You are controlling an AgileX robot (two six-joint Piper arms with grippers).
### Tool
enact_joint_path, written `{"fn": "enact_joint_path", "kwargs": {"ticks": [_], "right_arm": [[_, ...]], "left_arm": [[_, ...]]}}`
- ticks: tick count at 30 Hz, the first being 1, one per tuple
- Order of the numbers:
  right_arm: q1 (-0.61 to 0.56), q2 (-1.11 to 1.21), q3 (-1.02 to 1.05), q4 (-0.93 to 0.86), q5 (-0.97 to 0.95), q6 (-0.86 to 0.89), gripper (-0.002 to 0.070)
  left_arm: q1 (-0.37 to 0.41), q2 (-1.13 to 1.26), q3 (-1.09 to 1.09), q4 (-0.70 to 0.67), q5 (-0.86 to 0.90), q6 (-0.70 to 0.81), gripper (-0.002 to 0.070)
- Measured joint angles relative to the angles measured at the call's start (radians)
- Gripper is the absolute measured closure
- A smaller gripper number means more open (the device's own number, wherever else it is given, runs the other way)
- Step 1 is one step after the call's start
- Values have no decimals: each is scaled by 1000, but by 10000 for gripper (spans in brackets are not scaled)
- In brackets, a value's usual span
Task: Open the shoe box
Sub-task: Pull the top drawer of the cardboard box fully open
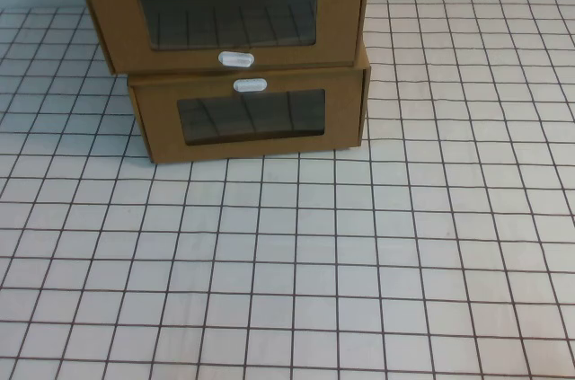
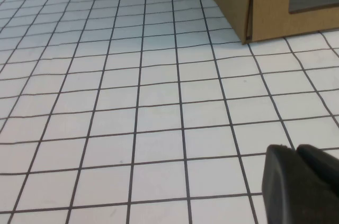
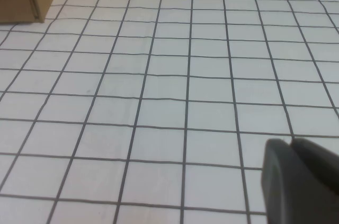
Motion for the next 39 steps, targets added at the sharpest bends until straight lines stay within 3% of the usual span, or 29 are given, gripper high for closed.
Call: {"fn": "enact_joint_path", "kwargs": {"ticks": [34,39], "right_arm": [[0,0,0,0,0,0,690],[0,0,0,0,0,0,689]], "left_arm": [[0,0,0,0,0,0,677],[0,0,0,-70,-19,-19,677]]}}
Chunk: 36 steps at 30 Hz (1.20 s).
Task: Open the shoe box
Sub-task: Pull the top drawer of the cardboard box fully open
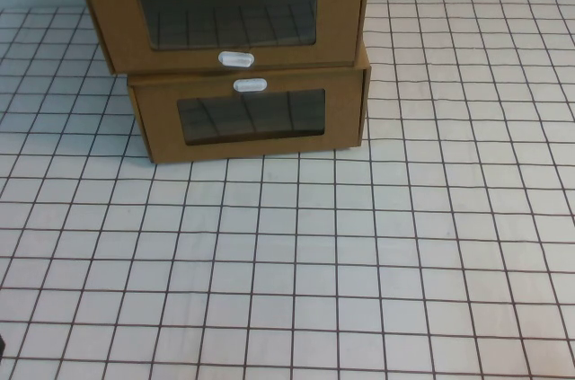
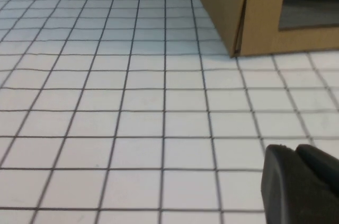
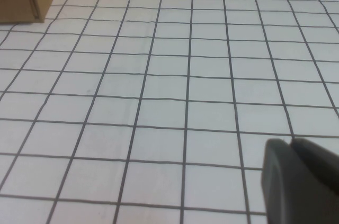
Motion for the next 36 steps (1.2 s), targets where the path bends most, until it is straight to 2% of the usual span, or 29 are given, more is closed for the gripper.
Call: {"fn": "enact_joint_path", "kwargs": {"ticks": [7,13,17,23,29,36], "right_arm": [[0,0,0,0,0,0,689],[0,0,0,0,0,0,689],[0,0,0,0,0,0,689],[0,0,0,0,0,0,689],[0,0,0,0,0,0,689],[0,0,0,0,0,0,689]], "left_arm": [[0,0,0,-345,-206,-98,677],[0,0,0,-424,-336,-94,677],[0,45,-89,-424,-223,-79,677],[0,350,-395,-366,2,1,677],[0,741,-793,-377,184,219,677],[0,1158,-1258,-495,338,447,677]]}}
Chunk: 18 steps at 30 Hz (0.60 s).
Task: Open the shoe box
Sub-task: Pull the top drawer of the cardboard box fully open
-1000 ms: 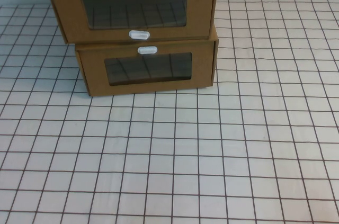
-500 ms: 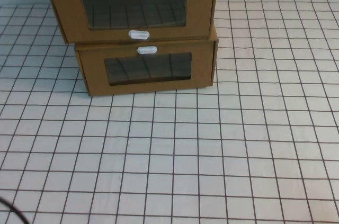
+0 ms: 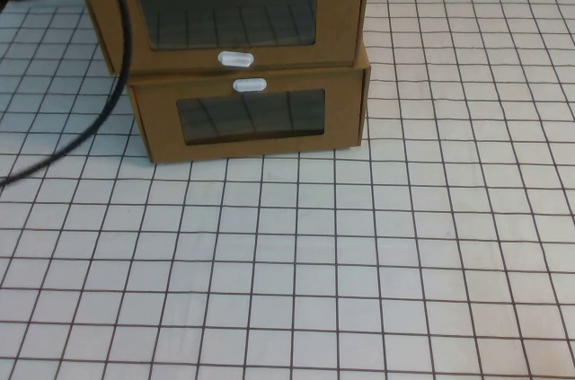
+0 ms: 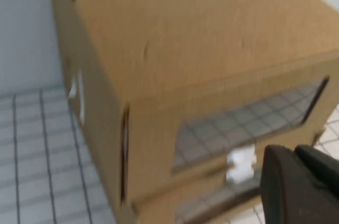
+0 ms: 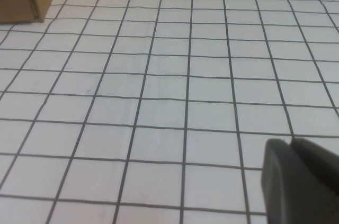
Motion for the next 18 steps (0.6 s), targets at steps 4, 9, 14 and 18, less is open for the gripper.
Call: {"fn": "enact_joint_path", "kwargs": {"ticks": [4,9,14,18], "right_arm": [[0,0,0,0,0,0,689],[0,0,0,0,0,0,689],[0,0,0,0,0,0,689],[0,0,0,2,0,0,689]], "left_arm": [[0,196,-245,-43,74,52,677],[-11,404,-487,-37,164,61,677],[-35,543,-650,-33,201,64,677],[-42,625,-726,-37,212,64,677]]}}
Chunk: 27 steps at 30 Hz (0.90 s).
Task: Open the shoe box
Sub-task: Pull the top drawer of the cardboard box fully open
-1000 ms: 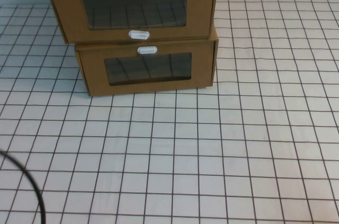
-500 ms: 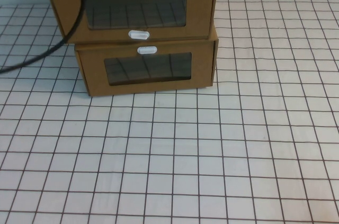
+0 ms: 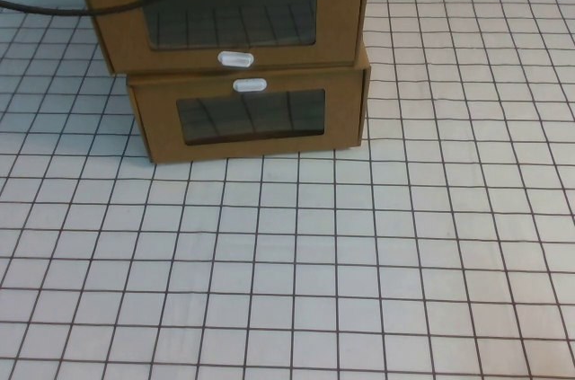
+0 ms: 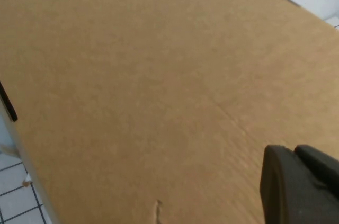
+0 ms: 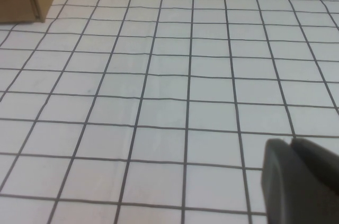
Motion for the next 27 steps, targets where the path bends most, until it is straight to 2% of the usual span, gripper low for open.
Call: {"fn": "enact_joint_path", "kwargs": {"ticks": [6,9,16,20,23,27], "right_arm": [[0,0,0,-2,-12,-1,690],[2,0,0,9,-110,-2,690],[2,0,0,366,-351,-2,689],[2,0,0,460,-421,-3,689],[2,0,0,535,-417,-3,689],[2,19,-75,569,-242,-3,689]], "left_arm": [[-8,91,-51,0,25,0,677],[-8,118,-59,0,33,0,677],[-8,139,-63,-1,35,0,677],[-8,139,-63,-1,35,1,677],[-8,139,-63,-1,35,2,677],[-8,139,-63,-1,35,3,677]]}}
